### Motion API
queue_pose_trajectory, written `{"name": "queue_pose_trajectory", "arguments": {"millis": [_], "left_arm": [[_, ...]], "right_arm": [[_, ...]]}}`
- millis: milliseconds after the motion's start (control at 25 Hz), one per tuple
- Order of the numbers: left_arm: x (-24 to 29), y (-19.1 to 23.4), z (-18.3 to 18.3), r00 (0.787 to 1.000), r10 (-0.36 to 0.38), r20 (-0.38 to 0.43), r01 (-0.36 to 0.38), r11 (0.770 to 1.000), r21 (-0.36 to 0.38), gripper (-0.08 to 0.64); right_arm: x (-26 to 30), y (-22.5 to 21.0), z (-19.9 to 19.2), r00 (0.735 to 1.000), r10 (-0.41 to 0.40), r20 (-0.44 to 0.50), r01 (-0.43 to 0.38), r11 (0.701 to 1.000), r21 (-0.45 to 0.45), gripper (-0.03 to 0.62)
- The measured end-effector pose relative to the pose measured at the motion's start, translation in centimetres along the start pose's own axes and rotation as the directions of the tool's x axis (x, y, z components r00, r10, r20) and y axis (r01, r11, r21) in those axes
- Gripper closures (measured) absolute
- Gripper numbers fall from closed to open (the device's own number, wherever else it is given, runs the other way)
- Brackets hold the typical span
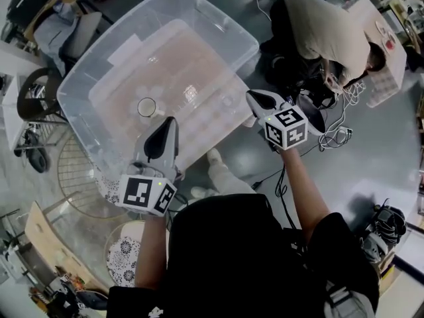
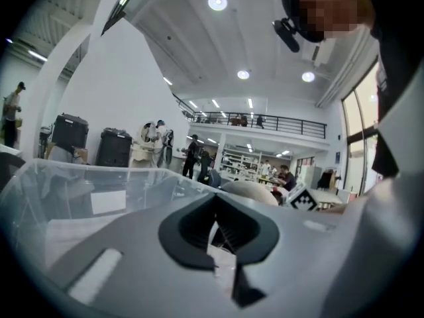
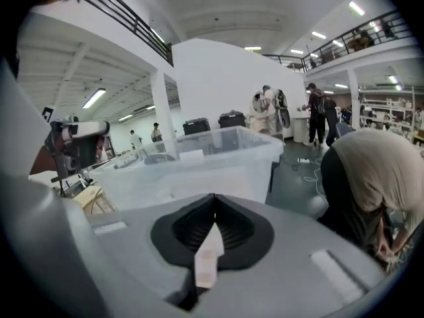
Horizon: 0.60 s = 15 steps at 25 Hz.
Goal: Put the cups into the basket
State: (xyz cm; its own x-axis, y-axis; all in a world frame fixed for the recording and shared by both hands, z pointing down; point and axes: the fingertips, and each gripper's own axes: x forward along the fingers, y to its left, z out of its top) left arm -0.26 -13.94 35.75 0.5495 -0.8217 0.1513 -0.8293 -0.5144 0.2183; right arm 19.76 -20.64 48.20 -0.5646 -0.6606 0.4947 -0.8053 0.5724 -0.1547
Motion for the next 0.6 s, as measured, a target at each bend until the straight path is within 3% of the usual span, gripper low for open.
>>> {"name": "queue_pose_trajectory", "arguments": {"millis": [240, 600], "left_arm": [[1.6, 0.3, -0.3, 1.000, 0.017, -0.018, -0.017, 1.000, 0.003, 0.552], [1.7, 1.2, -0.8, 0.998, 0.049, -0.038, -0.049, 0.999, -0.004, 0.552]], "right_arm": [[4.5, -3.4, -6.4, 0.986, -0.006, -0.164, 0.018, 0.997, 0.074, 0.578], [9.0, -4.4, -11.3, 0.953, 0.004, -0.302, 0.031, 0.993, 0.111, 0.532]]}}
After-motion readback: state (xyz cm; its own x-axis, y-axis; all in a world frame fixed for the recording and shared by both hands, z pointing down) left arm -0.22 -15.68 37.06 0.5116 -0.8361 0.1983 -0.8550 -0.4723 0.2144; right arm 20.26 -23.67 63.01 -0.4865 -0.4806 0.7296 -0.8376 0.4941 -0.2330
